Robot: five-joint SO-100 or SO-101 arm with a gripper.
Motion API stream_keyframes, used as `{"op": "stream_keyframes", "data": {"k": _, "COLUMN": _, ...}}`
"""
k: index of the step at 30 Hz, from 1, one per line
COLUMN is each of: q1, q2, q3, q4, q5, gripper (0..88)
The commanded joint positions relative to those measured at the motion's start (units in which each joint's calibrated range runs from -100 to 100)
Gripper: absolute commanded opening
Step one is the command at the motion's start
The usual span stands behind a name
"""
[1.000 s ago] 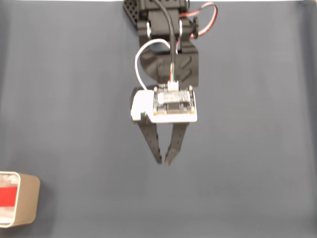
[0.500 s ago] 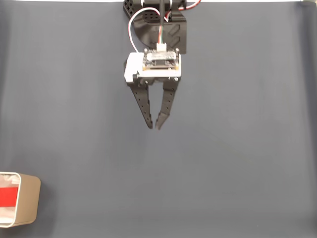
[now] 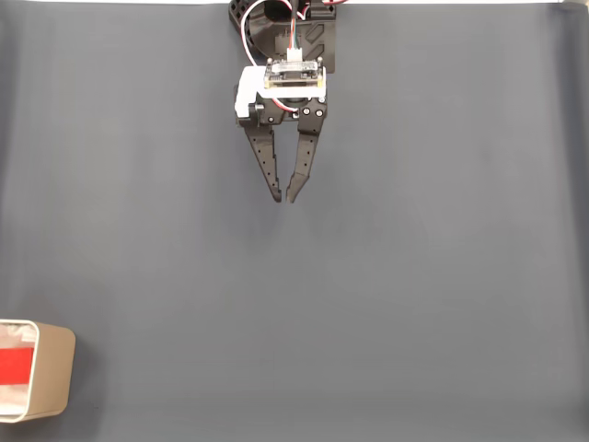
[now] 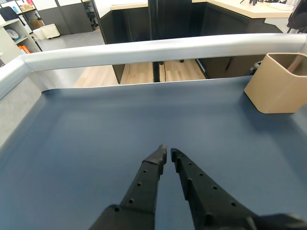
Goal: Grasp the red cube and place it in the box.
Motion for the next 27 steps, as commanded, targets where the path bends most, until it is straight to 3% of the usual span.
{"op": "stream_keyframes", "data": {"k": 1, "q1": 0.5, "q2": -7.7, "q3": 4.1, "q4": 0.9, "q5": 0.4, "gripper": 0.0}}
{"op": "stream_keyframes", "data": {"k": 27, "q1": -0.9, "q2": -15.1, "q3": 6.3, "q4": 47.3, "q5": 0.0, "gripper": 0.0}}
